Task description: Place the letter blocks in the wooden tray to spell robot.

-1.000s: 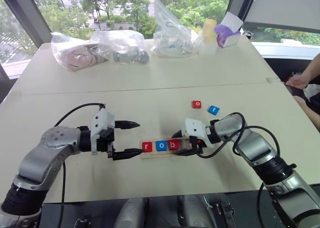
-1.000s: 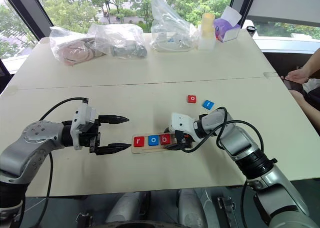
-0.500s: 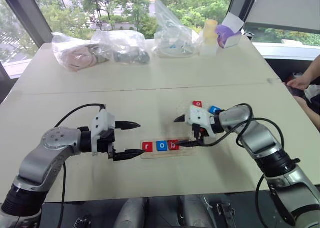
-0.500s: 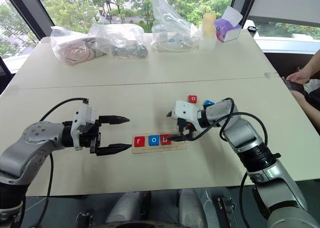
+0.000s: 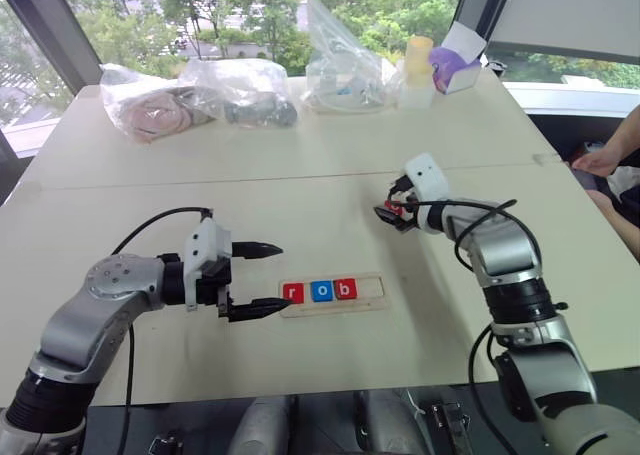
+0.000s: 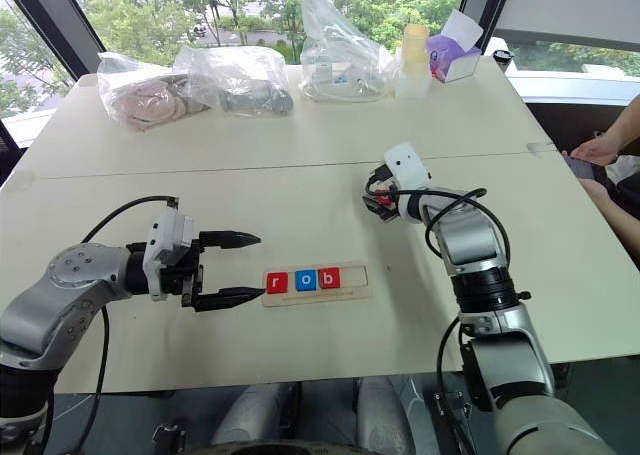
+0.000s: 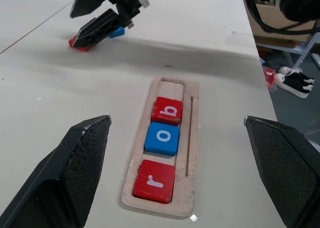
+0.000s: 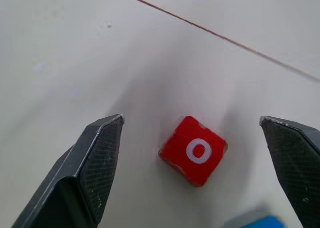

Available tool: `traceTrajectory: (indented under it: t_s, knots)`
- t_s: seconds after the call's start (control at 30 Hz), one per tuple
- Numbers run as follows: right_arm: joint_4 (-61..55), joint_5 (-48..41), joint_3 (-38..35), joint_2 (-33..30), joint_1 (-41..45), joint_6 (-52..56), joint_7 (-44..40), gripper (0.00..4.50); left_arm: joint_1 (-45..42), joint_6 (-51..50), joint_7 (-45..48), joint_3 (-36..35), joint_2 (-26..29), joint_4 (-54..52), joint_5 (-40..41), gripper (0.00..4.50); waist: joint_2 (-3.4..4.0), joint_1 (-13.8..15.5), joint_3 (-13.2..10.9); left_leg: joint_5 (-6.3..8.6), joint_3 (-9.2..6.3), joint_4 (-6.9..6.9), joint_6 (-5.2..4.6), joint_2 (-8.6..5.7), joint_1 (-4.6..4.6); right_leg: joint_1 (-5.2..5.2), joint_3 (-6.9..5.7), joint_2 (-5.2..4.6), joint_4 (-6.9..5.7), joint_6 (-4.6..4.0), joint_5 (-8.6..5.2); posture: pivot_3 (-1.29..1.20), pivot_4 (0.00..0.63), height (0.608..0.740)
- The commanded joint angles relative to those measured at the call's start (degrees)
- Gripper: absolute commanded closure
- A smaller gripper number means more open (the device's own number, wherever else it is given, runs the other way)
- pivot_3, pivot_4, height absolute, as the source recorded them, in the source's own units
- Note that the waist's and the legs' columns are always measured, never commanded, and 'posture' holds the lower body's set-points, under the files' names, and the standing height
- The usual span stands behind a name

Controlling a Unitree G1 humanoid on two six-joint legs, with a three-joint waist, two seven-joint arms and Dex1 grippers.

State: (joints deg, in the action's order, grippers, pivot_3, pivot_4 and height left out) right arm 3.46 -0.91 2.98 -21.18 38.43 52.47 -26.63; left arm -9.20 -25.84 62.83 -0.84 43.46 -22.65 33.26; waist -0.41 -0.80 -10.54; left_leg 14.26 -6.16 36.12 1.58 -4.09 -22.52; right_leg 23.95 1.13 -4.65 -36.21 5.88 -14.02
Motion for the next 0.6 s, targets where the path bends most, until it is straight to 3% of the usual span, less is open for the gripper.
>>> traceTrajectory:
  t_s: [0.03,0.6]
  knots:
    - [-3.10,0.06,-3.07,2.03,0.87,3.60,5.43,0.07,-0.78,0.71,-0.25,-0.01,-0.36,-0.96,0.01,0.00,0.00,-0.02,0.00,0.00,0.01,0.00,0.00,0.00,0.00,0.00,0.00,0.00,0.00,0.00,0.00,0.00,0.150,0.740]
    - [2.10,-3.64,-8.03,11.03,3.38,9.38,15.31,0.07,-0.64,0.82,-1.62,0.00,-1.67,-1.65,0.02,0.00,0.01,-0.32,0.01,-0.01,0.05,0.01,-0.01,0.00,0.01,0.05,0.01,0.06,-0.10,0.00,0.02,0.00,0.150,0.740]
